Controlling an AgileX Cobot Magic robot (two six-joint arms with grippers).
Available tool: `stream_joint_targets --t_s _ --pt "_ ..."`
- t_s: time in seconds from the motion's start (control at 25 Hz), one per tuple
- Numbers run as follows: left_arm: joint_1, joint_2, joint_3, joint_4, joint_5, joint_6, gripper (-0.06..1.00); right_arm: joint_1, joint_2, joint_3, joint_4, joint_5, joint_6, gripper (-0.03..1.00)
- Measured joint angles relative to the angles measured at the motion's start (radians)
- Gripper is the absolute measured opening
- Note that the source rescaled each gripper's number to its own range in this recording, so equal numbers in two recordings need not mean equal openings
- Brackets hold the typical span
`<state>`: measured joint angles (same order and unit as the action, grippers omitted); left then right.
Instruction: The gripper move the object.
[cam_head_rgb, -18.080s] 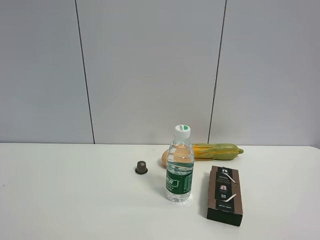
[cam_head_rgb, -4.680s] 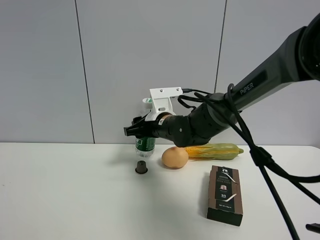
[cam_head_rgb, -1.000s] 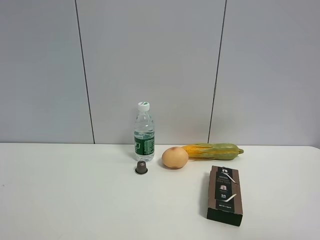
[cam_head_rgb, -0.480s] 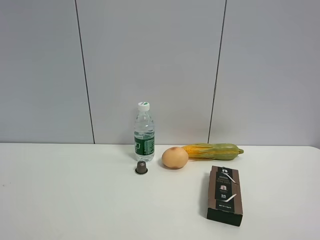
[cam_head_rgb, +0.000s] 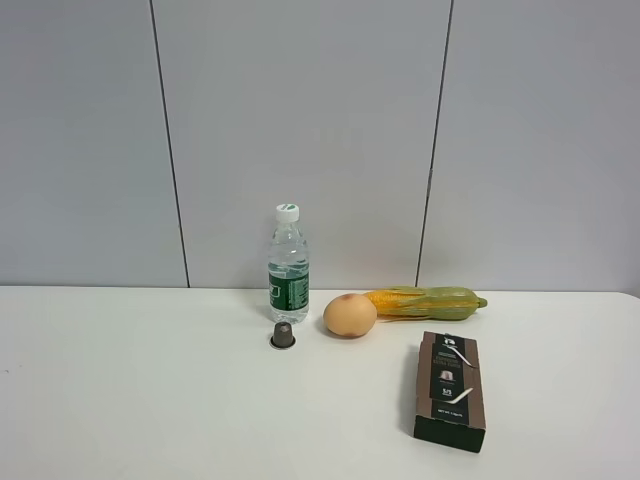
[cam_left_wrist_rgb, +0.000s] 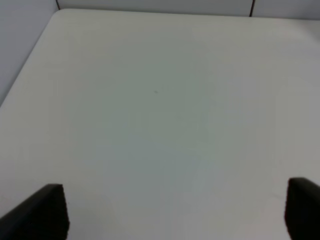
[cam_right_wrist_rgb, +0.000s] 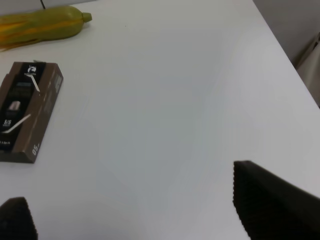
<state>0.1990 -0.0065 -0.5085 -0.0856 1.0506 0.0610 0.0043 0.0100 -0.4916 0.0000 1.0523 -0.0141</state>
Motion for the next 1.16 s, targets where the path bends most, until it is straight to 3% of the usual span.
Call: stream_joint_targets --t_s 0.4,1.16 --pt "0.0 0.0 0.0 0.0 0.0 0.0 1.0 0.0 -0.012 0.0 -0.067 0.0 0.083 0.76" --pt "0.0 0.0 0.0 0.0 0.0 0.0 1.0 0.0 -0.012 0.0 -0.072 0.0 0.085 0.76"
